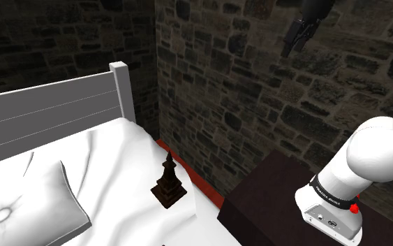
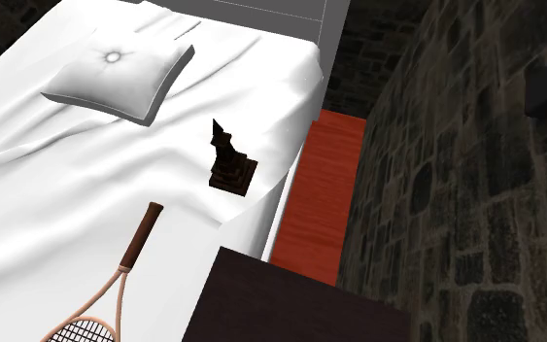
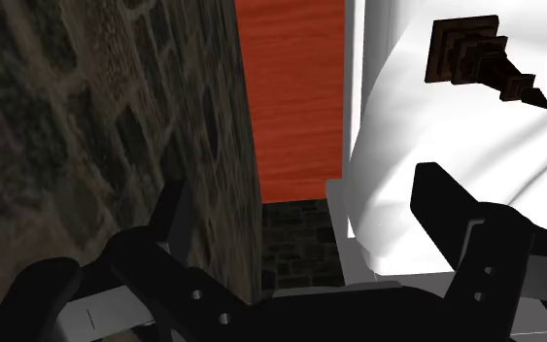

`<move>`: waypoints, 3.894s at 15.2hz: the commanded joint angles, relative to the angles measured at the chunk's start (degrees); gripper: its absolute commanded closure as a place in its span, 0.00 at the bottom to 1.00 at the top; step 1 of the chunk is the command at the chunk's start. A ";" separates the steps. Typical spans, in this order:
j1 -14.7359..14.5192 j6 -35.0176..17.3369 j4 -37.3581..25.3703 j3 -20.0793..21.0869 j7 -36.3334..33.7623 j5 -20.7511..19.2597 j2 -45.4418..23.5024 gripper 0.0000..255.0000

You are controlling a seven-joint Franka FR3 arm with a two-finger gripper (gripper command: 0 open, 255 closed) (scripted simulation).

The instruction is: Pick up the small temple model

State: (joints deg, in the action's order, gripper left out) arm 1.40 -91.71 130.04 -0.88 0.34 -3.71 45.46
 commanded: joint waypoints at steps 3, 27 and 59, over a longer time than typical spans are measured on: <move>-0.75 -3.54 3.44 1.31 -1.18 0.89 0.45 0.00; -7.39 -53.04 22.33 22.62 -18.68 5.11 -22.85 0.00; -13.50 -69.29 -1.16 22.52 -80.24 -64.35 -71.41 1.00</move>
State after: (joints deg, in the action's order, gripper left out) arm -12.10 -161.00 128.84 21.67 -79.88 -68.06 -25.89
